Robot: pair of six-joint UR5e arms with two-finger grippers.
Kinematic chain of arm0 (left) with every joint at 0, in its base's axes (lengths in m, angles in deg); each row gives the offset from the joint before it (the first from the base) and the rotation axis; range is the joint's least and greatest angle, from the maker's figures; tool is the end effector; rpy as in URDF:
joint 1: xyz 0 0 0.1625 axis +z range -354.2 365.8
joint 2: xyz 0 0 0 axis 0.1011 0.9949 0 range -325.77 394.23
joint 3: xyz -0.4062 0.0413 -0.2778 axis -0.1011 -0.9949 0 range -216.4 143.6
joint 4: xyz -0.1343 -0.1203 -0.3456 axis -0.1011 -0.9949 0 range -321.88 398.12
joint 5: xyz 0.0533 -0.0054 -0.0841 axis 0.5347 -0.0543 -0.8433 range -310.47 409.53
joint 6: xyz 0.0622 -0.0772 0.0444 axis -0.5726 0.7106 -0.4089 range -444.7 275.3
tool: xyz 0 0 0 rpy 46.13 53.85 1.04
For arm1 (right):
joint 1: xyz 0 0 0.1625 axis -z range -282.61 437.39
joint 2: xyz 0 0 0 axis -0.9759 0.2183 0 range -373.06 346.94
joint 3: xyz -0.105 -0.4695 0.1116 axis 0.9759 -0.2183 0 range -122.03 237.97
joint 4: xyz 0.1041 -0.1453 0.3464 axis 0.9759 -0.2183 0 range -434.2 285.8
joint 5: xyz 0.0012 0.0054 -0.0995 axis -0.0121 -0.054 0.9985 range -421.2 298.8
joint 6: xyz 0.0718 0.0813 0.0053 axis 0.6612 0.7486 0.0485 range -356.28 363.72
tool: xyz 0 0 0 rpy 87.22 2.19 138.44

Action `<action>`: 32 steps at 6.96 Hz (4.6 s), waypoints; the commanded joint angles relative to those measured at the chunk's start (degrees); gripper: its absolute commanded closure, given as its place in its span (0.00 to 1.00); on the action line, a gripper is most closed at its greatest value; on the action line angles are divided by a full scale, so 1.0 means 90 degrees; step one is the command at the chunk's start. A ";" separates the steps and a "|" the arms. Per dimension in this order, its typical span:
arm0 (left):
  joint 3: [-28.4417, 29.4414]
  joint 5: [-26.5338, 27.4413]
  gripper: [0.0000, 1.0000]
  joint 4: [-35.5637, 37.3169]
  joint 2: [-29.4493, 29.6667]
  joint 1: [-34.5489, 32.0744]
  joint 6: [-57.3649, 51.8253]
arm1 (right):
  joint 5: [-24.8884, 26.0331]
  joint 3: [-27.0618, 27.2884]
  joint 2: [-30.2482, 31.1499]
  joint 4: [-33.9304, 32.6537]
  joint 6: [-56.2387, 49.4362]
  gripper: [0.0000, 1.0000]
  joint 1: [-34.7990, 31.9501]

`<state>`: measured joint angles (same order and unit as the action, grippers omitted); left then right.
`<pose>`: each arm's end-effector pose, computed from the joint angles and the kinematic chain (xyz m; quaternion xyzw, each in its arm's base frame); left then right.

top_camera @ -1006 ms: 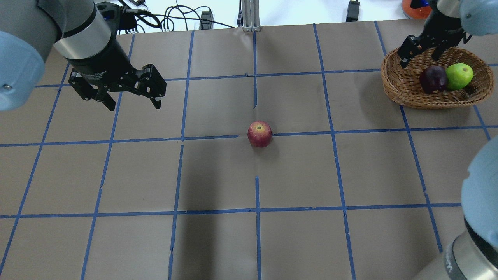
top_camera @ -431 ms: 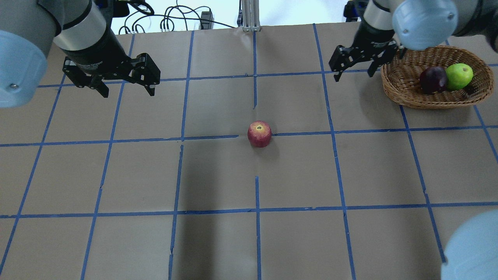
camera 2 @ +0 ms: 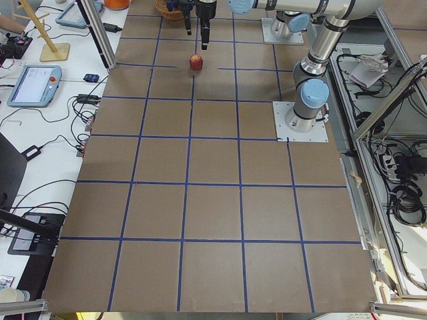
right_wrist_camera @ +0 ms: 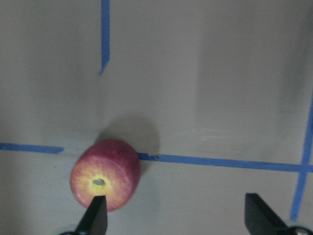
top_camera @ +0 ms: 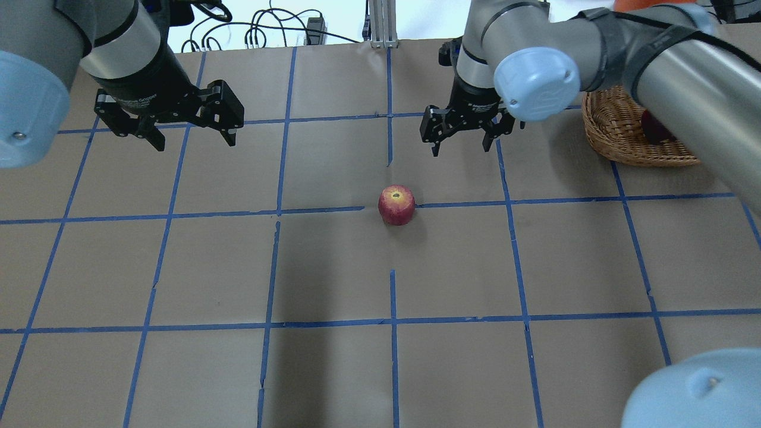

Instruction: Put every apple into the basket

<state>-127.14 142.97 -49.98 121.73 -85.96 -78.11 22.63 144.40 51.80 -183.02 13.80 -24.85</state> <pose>-0.1405 -0.4469 0.5653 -0.0431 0.9981 -0.0340 0.0276 0.2784 -0.5994 0.3623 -0.0176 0.9981 0.0339 0.0482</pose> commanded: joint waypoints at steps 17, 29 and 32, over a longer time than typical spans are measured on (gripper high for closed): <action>0.0014 0.0057 0.00 -0.0026 -0.0034 0.0010 0.0010 | 0.0606 -0.0052 0.0176 0.0461 0.0554 1.00 0.1149; 0.0004 0.0067 0.00 -0.0026 -0.0034 0.0000 0.0010 | 0.1378 -0.0472 -0.1045 -0.1014 -0.2731 0.00 0.3459; 0.0004 0.0057 0.00 -0.0026 -0.0034 0.0010 0.0010 | 0.1613 -0.0472 -0.0189 -0.0644 -0.2712 0.00 0.3352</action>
<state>-127.11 143.55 -50.21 121.42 -85.88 -78.02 36.62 140.10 45.96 -190.29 -10.68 6.04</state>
